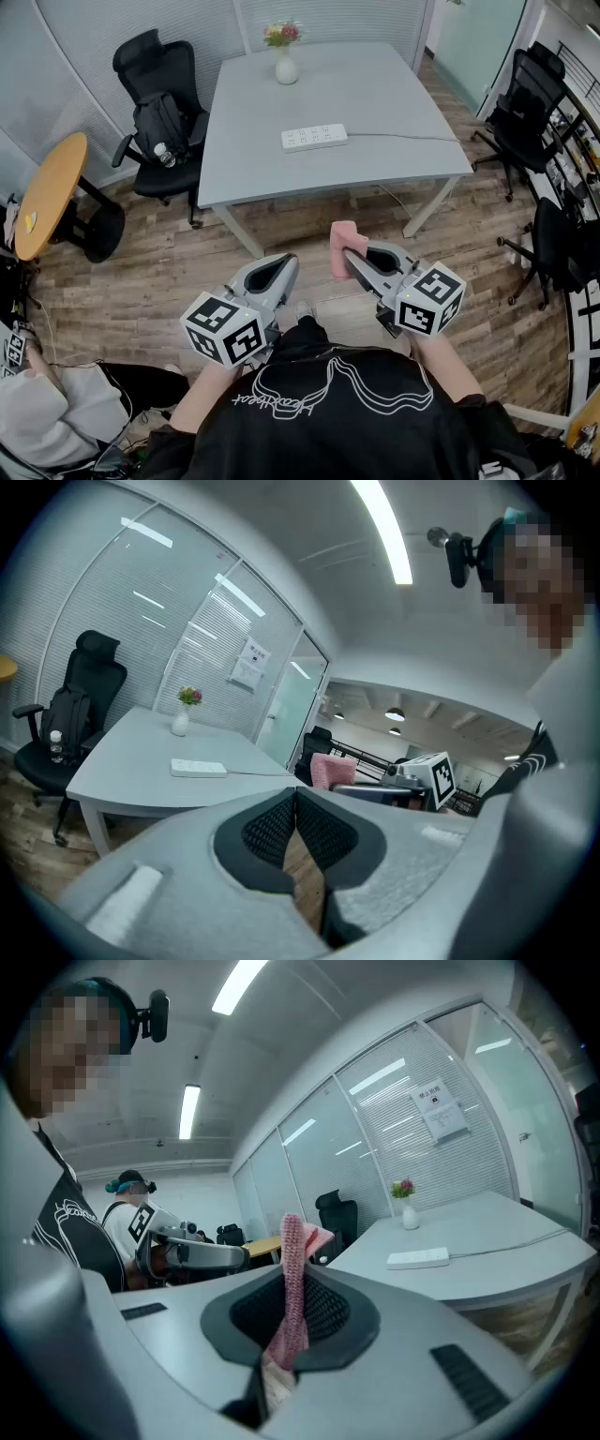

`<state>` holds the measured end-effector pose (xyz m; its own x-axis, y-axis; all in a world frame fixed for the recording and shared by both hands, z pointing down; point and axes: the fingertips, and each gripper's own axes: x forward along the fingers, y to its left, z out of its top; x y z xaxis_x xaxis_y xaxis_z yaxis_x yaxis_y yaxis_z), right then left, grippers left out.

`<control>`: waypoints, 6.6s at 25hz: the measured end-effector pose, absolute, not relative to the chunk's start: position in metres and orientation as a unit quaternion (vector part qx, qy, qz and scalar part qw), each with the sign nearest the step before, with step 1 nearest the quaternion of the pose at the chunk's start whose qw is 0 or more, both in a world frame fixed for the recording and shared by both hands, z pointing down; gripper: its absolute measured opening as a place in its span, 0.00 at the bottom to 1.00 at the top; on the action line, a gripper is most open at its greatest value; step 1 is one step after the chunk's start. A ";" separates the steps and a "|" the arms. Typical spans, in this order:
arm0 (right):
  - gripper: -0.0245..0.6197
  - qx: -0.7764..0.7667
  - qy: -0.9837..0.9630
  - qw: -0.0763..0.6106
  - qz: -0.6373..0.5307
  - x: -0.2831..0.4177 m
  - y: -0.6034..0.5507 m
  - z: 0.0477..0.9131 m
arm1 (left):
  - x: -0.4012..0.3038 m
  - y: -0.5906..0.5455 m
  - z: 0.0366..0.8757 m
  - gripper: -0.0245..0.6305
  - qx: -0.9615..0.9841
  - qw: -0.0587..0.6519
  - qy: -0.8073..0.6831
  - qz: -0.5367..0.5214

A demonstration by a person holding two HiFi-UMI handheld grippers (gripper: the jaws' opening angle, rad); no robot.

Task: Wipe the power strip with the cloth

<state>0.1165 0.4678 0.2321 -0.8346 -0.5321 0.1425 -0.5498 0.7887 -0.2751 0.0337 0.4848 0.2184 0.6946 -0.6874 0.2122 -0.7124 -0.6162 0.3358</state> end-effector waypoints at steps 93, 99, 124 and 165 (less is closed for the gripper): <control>0.10 0.291 -0.860 0.232 0.350 -0.034 -0.058 0.442 | -0.107 -0.026 0.402 0.06 0.792 0.388 -0.456 0.118; 0.10 0.293 -0.853 0.244 0.357 -0.044 -0.066 0.454 | -0.121 -0.025 0.409 0.06 0.778 0.396 -0.472 0.119; 0.11 0.300 -0.832 0.323 0.336 -0.044 -0.068 0.473 | -0.124 -0.025 0.408 0.06 0.776 0.401 -0.473 0.115; 0.12 0.406 -0.784 0.297 0.364 0.091 -0.079 0.474 | -0.049 -0.038 0.409 0.06 0.809 0.396 -0.410 0.145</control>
<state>0.0909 -0.0787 0.4738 -0.4940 -0.4203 0.7611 -0.8527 0.4051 -0.3297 -0.0493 -0.0377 0.4094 0.6216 -0.5487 0.5590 -0.7779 -0.3491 0.5224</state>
